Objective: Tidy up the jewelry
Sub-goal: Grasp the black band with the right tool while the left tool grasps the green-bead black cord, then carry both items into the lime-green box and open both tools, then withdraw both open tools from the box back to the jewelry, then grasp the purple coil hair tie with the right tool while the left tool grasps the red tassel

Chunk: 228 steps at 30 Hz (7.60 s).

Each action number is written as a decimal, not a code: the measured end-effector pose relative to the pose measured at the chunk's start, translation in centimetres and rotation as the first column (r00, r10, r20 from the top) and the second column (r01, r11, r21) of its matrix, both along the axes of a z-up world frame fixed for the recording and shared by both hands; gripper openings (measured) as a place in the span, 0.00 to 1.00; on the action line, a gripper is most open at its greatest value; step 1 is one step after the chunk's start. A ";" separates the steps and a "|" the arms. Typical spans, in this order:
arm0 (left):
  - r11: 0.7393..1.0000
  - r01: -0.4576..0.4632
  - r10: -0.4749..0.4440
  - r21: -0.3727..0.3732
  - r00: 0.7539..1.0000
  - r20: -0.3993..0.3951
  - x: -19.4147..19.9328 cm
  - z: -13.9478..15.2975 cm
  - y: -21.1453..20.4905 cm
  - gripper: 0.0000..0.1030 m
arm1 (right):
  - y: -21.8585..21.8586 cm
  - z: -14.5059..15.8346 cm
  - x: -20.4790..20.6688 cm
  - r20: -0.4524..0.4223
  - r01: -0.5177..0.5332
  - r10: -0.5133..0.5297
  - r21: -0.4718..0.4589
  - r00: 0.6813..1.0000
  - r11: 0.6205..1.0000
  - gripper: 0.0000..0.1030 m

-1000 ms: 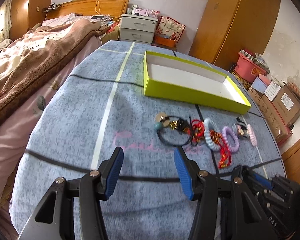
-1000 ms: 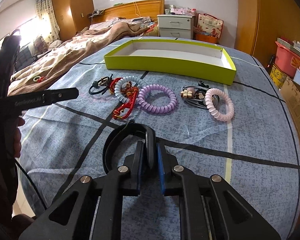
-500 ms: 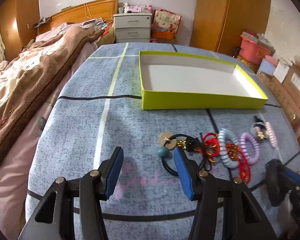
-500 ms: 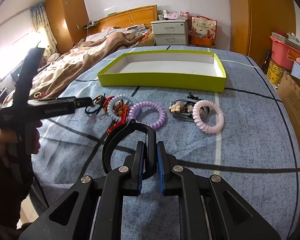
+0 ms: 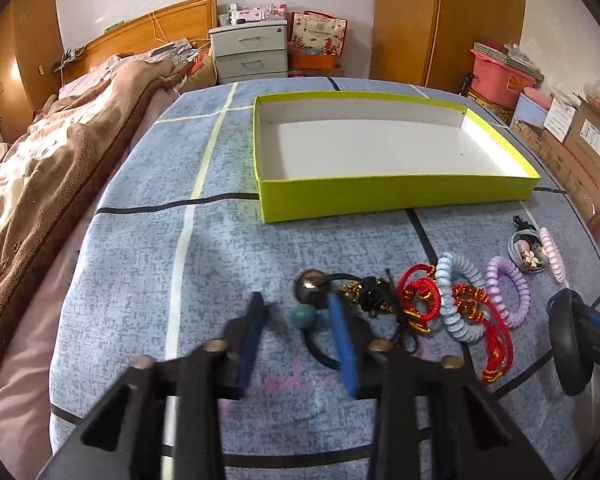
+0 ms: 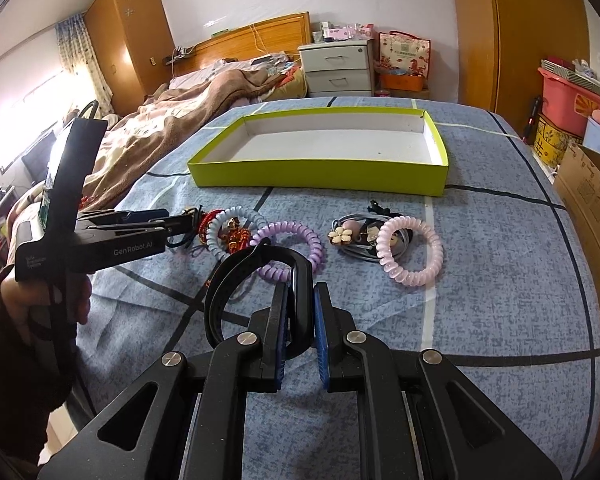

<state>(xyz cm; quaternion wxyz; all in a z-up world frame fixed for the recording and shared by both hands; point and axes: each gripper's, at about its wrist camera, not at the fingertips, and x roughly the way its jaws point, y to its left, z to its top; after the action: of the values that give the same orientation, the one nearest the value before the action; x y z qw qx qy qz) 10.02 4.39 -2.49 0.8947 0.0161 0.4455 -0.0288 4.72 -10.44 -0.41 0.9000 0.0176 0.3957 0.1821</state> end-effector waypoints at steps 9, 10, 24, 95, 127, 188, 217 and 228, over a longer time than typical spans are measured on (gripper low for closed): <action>1.000 0.008 -0.008 -0.021 1.000 -0.003 -0.1 0.2 -0.4 0.13 | -0.2 0.0 0.4 -0.003 0.009 -0.009 0.007 1.000 1.000 0.12; 1.000 0.007 -0.007 -0.029 1.000 -0.002 -0.2 0.3 -0.3 0.13 | -0.2 0.0 0.5 -0.003 0.012 -0.012 0.007 1.000 1.000 0.12; 0.993 0.004 0.005 -0.118 0.997 0.073 -1.3 3.7 1.3 0.13 | -0.8 1.4 0.5 0.028 0.037 -0.037 0.015 0.999 0.999 0.13; 0.982 -0.016 0.008 -0.186 0.999 -0.043 15.8 1.1 0.8 0.16 | -2.9 -0.8 23.4 -0.097 0.131 -0.151 -0.188 0.984 0.973 0.13; 0.962 -0.015 0.048 -0.271 0.992 0.116 2.2 5.7 2.9 0.46 | -2.8 3.7 10.1 0.023 0.061 -0.060 -0.023 0.998 0.998 0.39; 0.963 0.136 -0.128 -0.232 0.991 0.048 -3.1 2.7 -6.6 0.46 | -3.1 -1.0 2.6 -0.058 0.044 -0.044 0.000 0.997 0.999 0.09; 0.995 0.102 -0.102 -0.002 0.995 -0.010 -1.2 1.0 -9.7 0.28 | -4.7 -0.4 2.3 -0.037 0.045 -0.043 0.075 0.998 0.996 0.09; 0.990 0.101 -0.101 -0.096 0.995 0.004 -1.5 1.0 -8.6 0.10 | -4.8 -0.1 2.3 -0.036 0.051 -0.048 0.074 0.998 0.996 0.09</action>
<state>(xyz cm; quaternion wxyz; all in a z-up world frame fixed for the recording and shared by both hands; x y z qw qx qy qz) 8.54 -4.20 -1.45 0.8917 -0.0044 0.4425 -0.0952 6.98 -15.20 -0.56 0.8961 0.0643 0.4033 0.1740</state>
